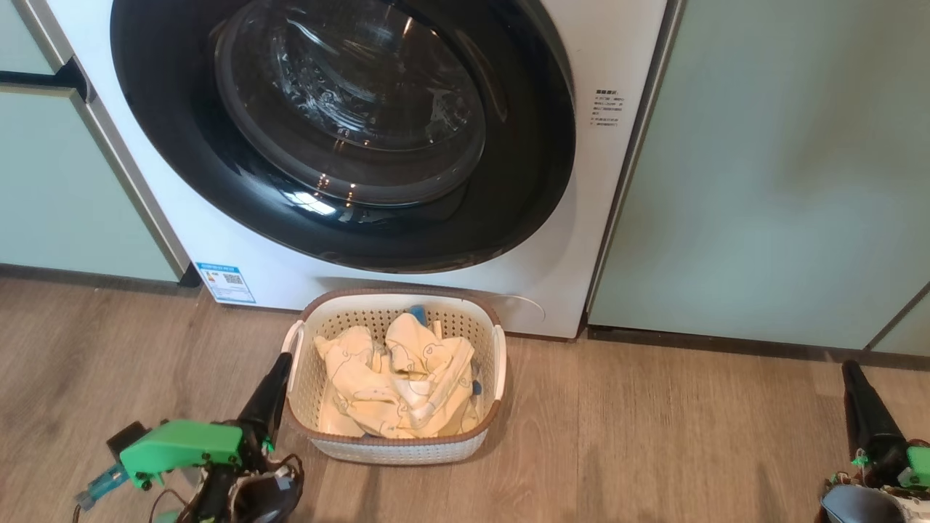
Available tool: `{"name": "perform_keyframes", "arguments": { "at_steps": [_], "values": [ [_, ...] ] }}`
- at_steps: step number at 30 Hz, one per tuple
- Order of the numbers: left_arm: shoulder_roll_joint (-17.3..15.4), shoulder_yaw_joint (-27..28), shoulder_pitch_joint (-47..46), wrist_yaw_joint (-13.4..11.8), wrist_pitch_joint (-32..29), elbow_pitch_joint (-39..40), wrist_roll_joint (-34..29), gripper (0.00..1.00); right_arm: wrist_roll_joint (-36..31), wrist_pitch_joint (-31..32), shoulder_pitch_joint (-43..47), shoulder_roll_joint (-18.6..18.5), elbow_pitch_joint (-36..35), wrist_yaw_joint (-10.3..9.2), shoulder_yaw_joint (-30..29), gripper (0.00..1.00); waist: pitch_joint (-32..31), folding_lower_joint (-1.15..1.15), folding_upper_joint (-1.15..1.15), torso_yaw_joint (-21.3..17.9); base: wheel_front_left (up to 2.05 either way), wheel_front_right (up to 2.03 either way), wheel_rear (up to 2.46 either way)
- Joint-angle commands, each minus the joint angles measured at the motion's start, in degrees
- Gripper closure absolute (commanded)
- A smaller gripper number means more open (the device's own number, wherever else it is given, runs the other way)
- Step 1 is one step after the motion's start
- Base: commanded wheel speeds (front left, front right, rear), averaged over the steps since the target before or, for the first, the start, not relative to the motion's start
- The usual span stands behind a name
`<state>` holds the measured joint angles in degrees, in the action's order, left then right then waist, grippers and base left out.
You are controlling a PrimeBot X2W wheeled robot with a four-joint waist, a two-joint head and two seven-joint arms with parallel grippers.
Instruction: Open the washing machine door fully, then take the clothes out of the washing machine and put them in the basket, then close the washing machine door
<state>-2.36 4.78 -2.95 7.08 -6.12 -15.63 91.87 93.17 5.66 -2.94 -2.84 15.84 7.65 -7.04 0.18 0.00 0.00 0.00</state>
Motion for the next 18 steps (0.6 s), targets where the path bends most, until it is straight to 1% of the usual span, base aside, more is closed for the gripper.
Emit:
{"name": "perform_keyframes", "arguments": {
  "at_steps": [1,18],
  "values": [
    [-0.5,1.7,-3.2,0.4,-0.4,1.6,0.3,1.0,-0.6,0.5,-3.2,-0.4,-1.8,-0.16,1.0,1.0,0.0,0.0,0.0,0.0,0.0,0.0,0.0],
    [-0.5,1.7,-3.2,0.4,-0.4,1.6,0.3,1.0,-0.7,0.6,-3.2,-0.3,-1.8,-0.16,0.9,1.0,0.0,0.0,0.0,0.0,0.0,0.0,0.0]
  ]
}}
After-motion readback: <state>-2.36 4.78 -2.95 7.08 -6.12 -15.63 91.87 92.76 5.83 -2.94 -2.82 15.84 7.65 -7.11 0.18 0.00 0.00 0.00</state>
